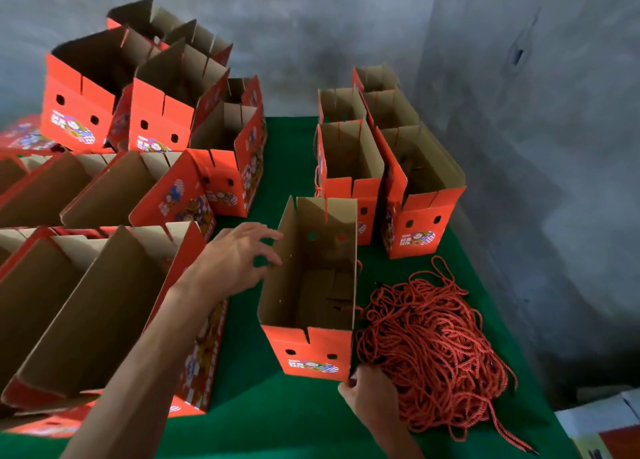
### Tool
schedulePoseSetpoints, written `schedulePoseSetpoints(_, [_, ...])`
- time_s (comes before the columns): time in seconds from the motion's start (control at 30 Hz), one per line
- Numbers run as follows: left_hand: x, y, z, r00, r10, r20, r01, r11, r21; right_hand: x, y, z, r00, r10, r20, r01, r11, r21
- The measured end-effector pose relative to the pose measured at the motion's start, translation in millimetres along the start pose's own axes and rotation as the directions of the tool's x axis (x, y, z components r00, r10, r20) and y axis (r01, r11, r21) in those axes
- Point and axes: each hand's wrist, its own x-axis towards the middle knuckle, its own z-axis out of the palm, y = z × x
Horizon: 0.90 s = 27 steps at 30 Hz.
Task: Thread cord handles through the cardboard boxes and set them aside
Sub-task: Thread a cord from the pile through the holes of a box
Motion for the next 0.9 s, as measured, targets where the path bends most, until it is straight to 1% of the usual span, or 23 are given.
schedulePoseSetpoints(0.1, [-0.8, 2.5, -5.4, 1.000, -0.019, 0.020, 0.018, 0.999, 0.042, 5.6, 6.8, -9.8, 0.996, 0.083, -0.015, -0.076, 0.958, 0.275])
schedulePoseSetpoints(0.2, [-2.3, 4.5, -9.6, 0.999, -0.023, 0.024, 0.023, 0.999, 0.024, 9.8, 15.1, -19.6, 0.991, 0.092, -0.101, -0.038, 0.896, 0.442])
schedulePoseSetpoints(0.27, [-0.7, 11.3, -10.4, 1.000, 0.016, 0.001, -0.015, 1.000, -0.012, 13.0, 15.1, -25.5, 0.982, 0.111, -0.152, -0.004, 0.821, 0.571])
schedulePoseSetpoints(0.33, [3.8, 23.0, -8.1, 0.994, 0.089, -0.061, -0.092, 0.994, -0.059, 16.4, 12.2, -32.0, 0.960, 0.171, -0.222, 0.027, 0.730, 0.683])
schedulePoseSetpoints(0.4, [8.9, 38.3, -3.7, 0.988, 0.115, -0.106, -0.127, 0.986, -0.108, 15.6, 8.9, -40.5, 0.939, 0.228, -0.258, 0.063, 0.624, 0.779])
schedulePoseSetpoints(0.5, [14.9, 59.1, 4.6, 0.989, 0.093, -0.113, -0.103, 0.991, -0.086, 10.1, 6.1, -53.7, 0.920, 0.250, -0.301, 0.139, 0.511, 0.848])
schedulePoseSetpoints(0.6, [20.7, 73.7, 14.0, 0.989, 0.110, -0.095, -0.112, 0.994, -0.011, 4.9, 0.5, -69.9, 0.901, 0.269, -0.339, 0.234, 0.355, 0.905])
schedulePoseSetpoints(0.7, [27.7, 86.8, 18.2, 0.991, 0.117, -0.060, -0.118, 0.993, -0.001, 1.1, -7.0, -85.9, 0.878, 0.269, -0.396, 0.343, 0.224, 0.912])
schedulePoseSetpoints(0.77, [33.9, 93.0, 19.2, 0.995, 0.096, -0.018, -0.096, 0.995, -0.006, -3.1, -10.7, -91.2, 0.880, 0.234, -0.413, 0.388, 0.148, 0.910])
schedulePoseSetpoints(0.83, [42.0, 95.6, 19.1, 0.997, 0.076, 0.034, -0.074, 0.995, -0.061, -7.5, -14.5, -92.3, 0.901, 0.176, -0.396, 0.379, 0.122, 0.917])
schedulePoseSetpoints(0.9, [48.5, 94.2, 16.9, 0.994, 0.023, 0.109, -0.005, 0.986, -0.169, -10.4, -19.3, -91.5, 0.928, 0.103, -0.358, 0.344, 0.132, 0.930])
